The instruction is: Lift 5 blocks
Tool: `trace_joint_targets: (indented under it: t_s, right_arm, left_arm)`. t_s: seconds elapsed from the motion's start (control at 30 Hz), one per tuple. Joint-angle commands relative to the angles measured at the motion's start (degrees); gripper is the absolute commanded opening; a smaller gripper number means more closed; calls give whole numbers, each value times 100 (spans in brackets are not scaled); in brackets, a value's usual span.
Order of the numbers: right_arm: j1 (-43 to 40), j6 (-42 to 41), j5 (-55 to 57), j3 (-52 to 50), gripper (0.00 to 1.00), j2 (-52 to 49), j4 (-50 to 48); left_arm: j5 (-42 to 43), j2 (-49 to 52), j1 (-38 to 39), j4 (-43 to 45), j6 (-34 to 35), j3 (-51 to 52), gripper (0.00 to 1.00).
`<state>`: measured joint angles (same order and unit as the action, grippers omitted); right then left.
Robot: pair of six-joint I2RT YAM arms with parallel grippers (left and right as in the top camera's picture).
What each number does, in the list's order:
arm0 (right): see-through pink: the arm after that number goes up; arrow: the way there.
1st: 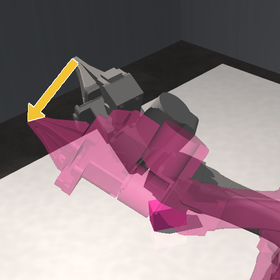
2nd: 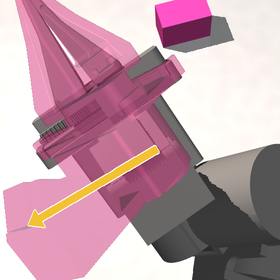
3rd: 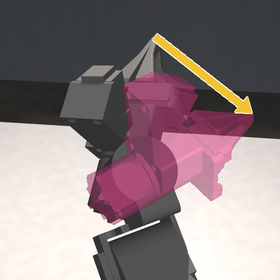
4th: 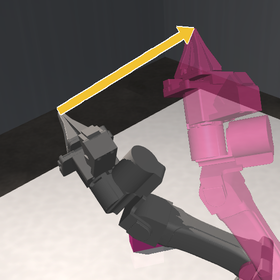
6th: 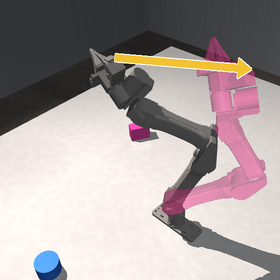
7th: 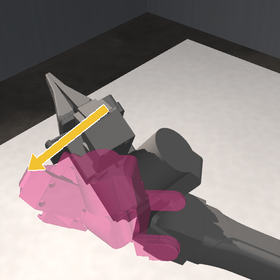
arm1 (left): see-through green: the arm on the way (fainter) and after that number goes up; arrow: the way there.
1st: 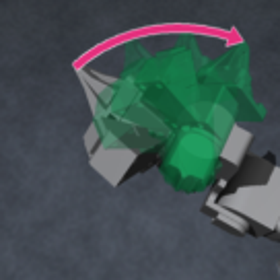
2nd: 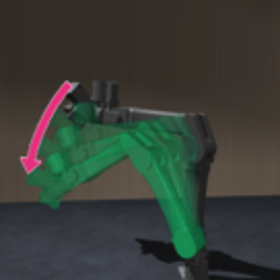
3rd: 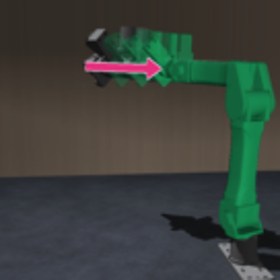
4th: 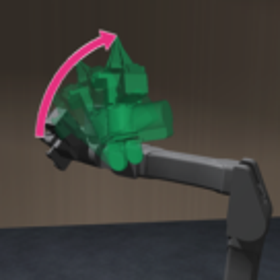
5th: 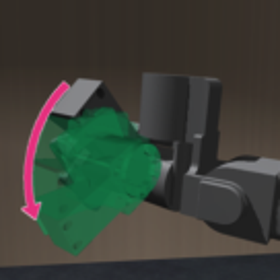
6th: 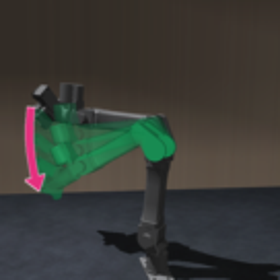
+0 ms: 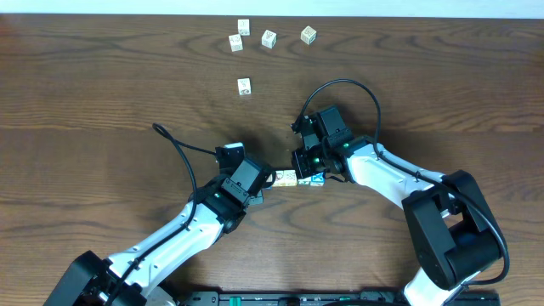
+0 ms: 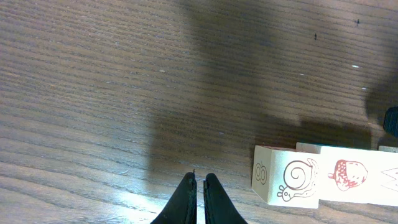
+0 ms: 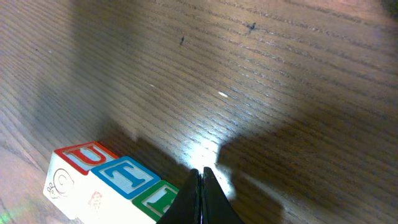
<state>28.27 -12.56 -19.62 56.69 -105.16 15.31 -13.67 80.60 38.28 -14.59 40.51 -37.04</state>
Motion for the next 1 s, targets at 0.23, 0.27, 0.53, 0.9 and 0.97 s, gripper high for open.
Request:
trace_joint_targets:
  t_s: [0.23, 0.27, 0.53, 0.9, 0.97]
  right_arm:
    - [-116, 61, 315, 247, 1, -22, -328]
    - [-192, 61, 341, 319, 1, -22, -243]
    - [-925, 17, 1038, 994, 1, -4, 1296]
    - [-1010, -302, 1270, 1010, 1, 4, 2612]
    - [-931, -365, 1270, 1010, 1, 4, 2677]
  left_arm:
    - [-98, 74, -24, -17, 28, 46, 7]
    - [-98, 74, -24, -17, 28, 46, 7]
    - [-98, 74, -24, -17, 28, 46, 7]
    - [-98, 74, -24, -17, 31, 46, 7]
    - [-96, 74, -24, -17, 31, 46, 7]
